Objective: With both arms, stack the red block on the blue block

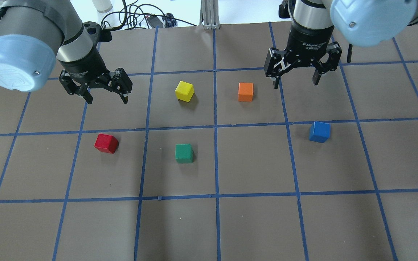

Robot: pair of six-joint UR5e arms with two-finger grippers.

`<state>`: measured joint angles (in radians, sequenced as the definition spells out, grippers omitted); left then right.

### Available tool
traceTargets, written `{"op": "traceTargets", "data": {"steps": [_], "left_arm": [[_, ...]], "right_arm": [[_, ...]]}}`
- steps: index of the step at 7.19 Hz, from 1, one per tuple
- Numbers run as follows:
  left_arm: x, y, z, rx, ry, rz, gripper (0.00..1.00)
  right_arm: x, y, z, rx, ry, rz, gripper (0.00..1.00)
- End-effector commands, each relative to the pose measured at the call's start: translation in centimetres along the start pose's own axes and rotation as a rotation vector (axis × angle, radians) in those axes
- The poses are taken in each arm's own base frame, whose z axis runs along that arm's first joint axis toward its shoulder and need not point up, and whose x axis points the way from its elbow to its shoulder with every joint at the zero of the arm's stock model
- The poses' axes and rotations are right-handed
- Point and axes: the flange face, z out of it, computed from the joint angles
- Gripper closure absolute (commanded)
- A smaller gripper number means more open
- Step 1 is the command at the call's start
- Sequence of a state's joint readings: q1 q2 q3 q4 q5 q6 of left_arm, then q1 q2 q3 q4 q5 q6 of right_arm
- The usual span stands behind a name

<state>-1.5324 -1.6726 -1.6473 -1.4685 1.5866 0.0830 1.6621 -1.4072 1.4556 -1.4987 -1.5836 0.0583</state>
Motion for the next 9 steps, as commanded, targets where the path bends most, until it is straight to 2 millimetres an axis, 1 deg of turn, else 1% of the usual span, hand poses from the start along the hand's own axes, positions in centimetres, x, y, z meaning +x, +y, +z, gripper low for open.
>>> {"op": "traceTargets", "data": {"steps": [1, 2, 3, 5, 6, 7, 8, 9], "left_arm": [[-2.6, -0.3, 1.9, 0.011, 0.003, 0.040, 0.00], [-4.5, -0.6, 3.0, 0.037, 0.001, 0.051, 0.00], [-6.1, -0.5, 4.4, 0.054, -0.004, 0.098, 0.00], [-7.9, -0.1, 8.4, 0.084, -0.014, 0.104, 0.00], [-9.4, 0.2, 10.5, 0.091, -0.016, 0.124, 0.00], [-10.8, 0.5, 12.0, 0.099, -0.021, 0.150, 0.00], [-11.3, 1.0, 13.6, 0.078, -0.013, 0.158, 0.00], [-11.2, 1.0, 14.9, 0.052, -0.003, 0.157, 0.00]], "right_arm": [[0.0, -0.1, 0.3, -0.005, -0.002, 0.001, 0.00], [-0.1, -0.2, 0.4, -0.005, -0.002, -0.001, 0.00], [-0.1, -0.2, 0.4, -0.005, -0.002, -0.001, 0.00], [0.0, -0.3, 0.5, -0.007, 0.000, 0.001, 0.00], [-0.1, -0.3, 0.5, -0.007, 0.000, -0.002, 0.00], [0.0, -0.3, 0.5, -0.008, 0.000, -0.001, 0.00], [0.0, -0.3, 0.5, -0.008, 0.000, -0.001, 0.00], [-0.1, -0.3, 0.5, -0.008, 0.000, -0.002, 0.00]]}}
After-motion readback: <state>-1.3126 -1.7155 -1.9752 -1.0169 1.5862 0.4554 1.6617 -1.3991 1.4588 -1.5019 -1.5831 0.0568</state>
